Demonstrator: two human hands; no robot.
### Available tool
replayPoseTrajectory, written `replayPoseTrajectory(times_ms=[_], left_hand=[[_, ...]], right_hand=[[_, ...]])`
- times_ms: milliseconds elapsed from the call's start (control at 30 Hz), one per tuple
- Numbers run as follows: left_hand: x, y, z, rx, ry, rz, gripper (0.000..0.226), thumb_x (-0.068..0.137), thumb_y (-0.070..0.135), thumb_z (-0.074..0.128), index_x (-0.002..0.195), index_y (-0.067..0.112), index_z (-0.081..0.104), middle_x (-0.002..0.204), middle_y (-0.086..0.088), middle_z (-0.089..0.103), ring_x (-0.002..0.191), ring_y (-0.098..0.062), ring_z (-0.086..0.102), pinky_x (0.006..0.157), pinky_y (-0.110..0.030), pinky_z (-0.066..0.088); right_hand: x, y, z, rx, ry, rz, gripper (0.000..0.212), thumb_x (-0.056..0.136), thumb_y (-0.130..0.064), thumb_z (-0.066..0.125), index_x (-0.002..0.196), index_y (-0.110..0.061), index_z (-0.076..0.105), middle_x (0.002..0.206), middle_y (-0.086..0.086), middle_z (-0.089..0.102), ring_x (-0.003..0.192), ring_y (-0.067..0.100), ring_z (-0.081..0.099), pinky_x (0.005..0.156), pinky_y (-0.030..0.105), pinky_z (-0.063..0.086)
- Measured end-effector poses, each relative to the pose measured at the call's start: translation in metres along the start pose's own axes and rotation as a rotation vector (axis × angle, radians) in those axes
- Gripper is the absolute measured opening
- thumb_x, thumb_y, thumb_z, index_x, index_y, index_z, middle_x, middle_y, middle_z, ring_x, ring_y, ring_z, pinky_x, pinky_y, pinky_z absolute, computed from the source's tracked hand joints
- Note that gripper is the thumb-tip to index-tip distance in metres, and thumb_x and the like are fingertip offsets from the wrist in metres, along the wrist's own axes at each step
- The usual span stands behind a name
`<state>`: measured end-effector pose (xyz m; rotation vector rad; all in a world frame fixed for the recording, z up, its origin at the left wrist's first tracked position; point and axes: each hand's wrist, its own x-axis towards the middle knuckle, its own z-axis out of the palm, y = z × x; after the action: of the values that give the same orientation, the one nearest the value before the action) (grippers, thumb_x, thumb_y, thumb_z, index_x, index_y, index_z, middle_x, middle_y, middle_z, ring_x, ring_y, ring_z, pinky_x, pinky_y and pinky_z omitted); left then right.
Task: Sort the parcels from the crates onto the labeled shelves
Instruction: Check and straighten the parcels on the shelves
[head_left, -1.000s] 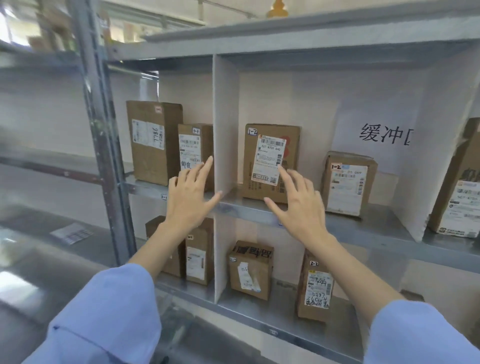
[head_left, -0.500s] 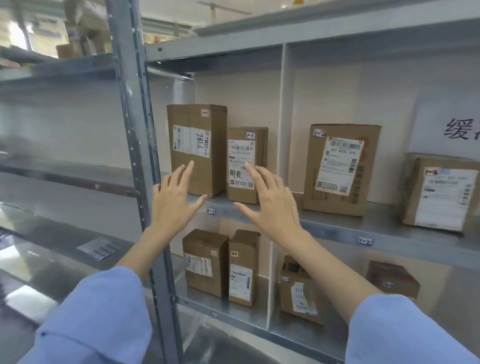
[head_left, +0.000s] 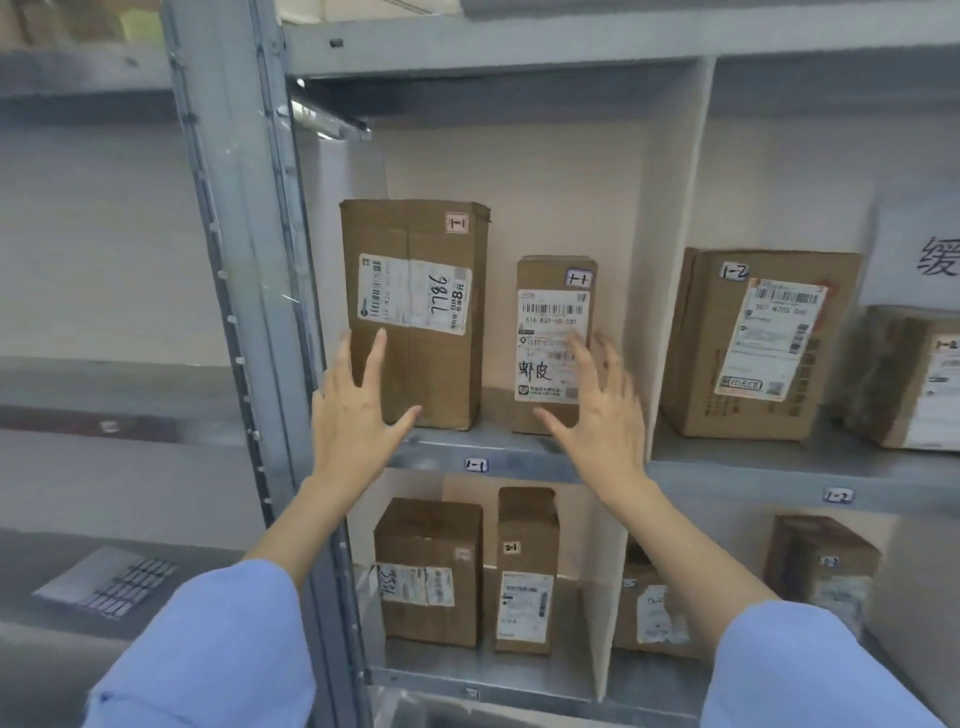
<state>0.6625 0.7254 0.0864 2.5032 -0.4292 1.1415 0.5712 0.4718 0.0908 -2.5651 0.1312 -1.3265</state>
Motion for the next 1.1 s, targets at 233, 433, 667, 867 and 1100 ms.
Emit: replayPoseTrajectory(times_ms=[233, 433, 667, 867, 1100], left_hand=[[-0.003, 0.002, 0.012, 0.004, -0.004, 0.004, 0.107, 0.077, 0.05, 0.075, 0.157, 0.024, 0.01, 0.161, -0.02, 0.005, 0.139, -0.041, 0.029, 0.104, -0.049, 0.04], [-0.004, 0.002, 0.023, -0.134, -0.04, -0.064, 0.112, 0.075, 0.048, 0.078, 0.156, 0.031, 0.002, 0.162, -0.018, 0.001, 0.138, -0.044, 0.03, 0.101, -0.053, 0.045], [-0.004, 0.003, 0.028, -0.184, -0.01, -0.091, 0.109, 0.075, 0.05, 0.076, 0.155, 0.035, 0.004, 0.16, -0.018, 0.009, 0.137, -0.042, 0.028, 0.101, -0.055, 0.044], [-0.006, 0.005, 0.033, -0.184, 0.004, -0.081, 0.107, 0.075, 0.048, 0.077, 0.155, 0.032, 0.008, 0.16, -0.018, 0.008, 0.137, -0.044, 0.026, 0.106, -0.056, 0.039], [-0.034, 0.002, 0.018, -0.155, 0.044, 0.005, 0.089, 0.086, 0.051, 0.065, 0.156, 0.028, 0.014, 0.16, -0.012, 0.013, 0.141, -0.035, 0.023, 0.108, -0.055, 0.035]], right_hand=[[0.001, 0.004, 0.009, -0.077, -0.007, 0.024, 0.104, 0.077, -0.038, 0.08, 0.156, -0.034, 0.012, 0.152, 0.011, 0.032, 0.128, 0.034, 0.044, 0.095, 0.049, 0.047], [-0.002, 0.005, 0.01, -0.108, -0.008, 0.003, 0.104, 0.077, -0.036, 0.081, 0.155, -0.033, 0.013, 0.147, 0.011, 0.038, 0.122, 0.033, 0.047, 0.091, 0.047, 0.048], [-0.005, 0.008, 0.006, -0.125, -0.004, -0.027, 0.1, 0.076, -0.032, 0.082, 0.154, -0.03, 0.019, 0.144, 0.009, 0.041, 0.118, 0.032, 0.05, 0.09, 0.046, 0.048], [-0.013, 0.01, 0.001, -0.105, 0.028, -0.074, 0.097, 0.077, -0.029, 0.081, 0.154, -0.025, 0.022, 0.142, 0.009, 0.043, 0.115, 0.03, 0.05, 0.087, 0.043, 0.05], [-0.039, 0.002, 0.002, -0.074, 0.013, -0.094, 0.082, 0.087, -0.039, 0.07, 0.154, -0.026, 0.025, 0.144, 0.006, 0.042, 0.122, 0.026, 0.047, 0.083, 0.038, 0.05]])
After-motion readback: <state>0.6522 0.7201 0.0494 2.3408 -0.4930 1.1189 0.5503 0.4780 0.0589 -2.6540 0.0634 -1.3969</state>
